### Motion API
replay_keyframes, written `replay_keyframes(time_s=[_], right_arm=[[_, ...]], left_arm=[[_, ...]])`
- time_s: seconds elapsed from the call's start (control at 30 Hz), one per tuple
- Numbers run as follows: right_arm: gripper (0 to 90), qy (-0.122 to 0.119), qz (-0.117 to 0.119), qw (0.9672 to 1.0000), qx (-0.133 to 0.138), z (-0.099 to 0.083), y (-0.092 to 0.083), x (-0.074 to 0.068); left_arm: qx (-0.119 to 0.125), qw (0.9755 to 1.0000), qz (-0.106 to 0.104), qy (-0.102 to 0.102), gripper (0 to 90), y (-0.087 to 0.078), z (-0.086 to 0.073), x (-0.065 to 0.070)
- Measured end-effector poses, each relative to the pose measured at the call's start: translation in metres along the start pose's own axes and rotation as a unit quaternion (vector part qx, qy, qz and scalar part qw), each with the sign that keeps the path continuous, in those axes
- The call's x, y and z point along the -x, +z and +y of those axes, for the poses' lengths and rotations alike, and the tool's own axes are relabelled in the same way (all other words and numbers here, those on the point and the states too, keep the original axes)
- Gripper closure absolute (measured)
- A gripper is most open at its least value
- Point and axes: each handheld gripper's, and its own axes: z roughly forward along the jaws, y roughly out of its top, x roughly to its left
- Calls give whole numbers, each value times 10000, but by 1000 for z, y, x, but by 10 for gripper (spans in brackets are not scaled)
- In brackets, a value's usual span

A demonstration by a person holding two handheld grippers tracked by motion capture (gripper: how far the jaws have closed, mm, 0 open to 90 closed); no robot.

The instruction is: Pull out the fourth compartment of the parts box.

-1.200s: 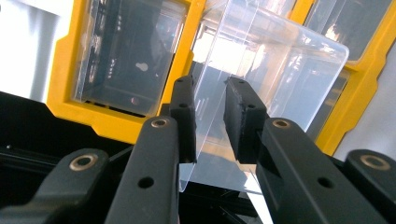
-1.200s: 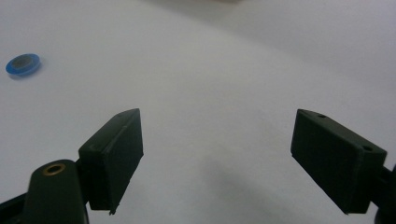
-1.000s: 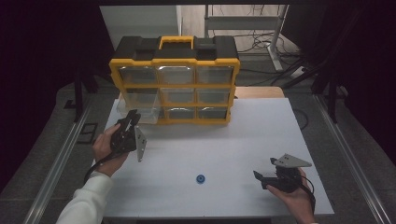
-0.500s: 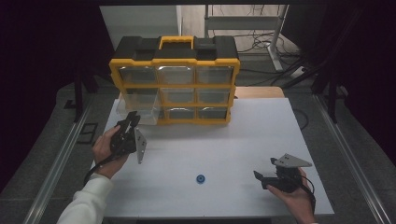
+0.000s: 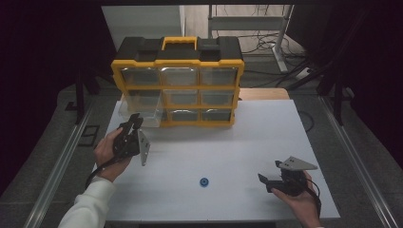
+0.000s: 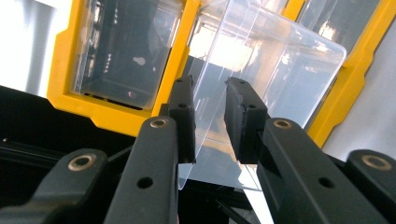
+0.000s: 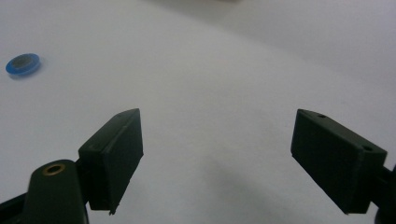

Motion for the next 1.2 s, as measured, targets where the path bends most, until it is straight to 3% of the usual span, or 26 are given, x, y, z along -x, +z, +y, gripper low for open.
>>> replay_keyframes(time_s=[0.4,0.47,0.5,0.57,0.63,0.73,0.87,0.9,0.97,1.0,1.1,1.13,1.2], right_arm=[[174,-23,-1,10000,-31,0,1,0],[173,-24,8,10000,-32,0,1,0],[173,-22,12,10000,-34,0,1,0],[173,-13,8,10000,-40,0,1,0],[173,-4,12,10000,-41,0,1,0],[173,-13,15,10000,-59,0,2,0],[172,-15,15,10000,-57,0,2,0],[172,-15,15,10000,-60,0,2,0],[172,-23,24,10000,-61,0,2,0],[172,-27,31,10000,-60,0,2,0],[172,-26,37,10000,-59,0,2,0],[172,-26,36,10000,-57,0,2,0],[172,-24,35,10000,-55,0,2,-1]], left_arm=[[-40,10000,-36,-27,727,0,2,0],[-23,9998,-83,-186,695,1,1,0],[-47,9990,-110,-437,677,1,1,-2],[-15,9974,-82,-714,597,-2,-1,-3],[-4,9967,-83,-813,436,-4,-1,-5],[-47,9924,-440,-1150,285,-7,0,-11],[34,9809,-941,-1699,222,-15,-1,-17],[61,9767,-1143,-1814,218,-17,-2,-18],[68,9677,-1493,-2031,215,-19,-4,-21],[68,9620,-1676,-2156,210,-20,-6,-21],[51,9512,-1989,-2357,208,-23,-8,-22],[36,9461,-2136,-2436,208,-24,-9,-23],[-11,9334,-2398,-2668,210,-26,-11,-23]])
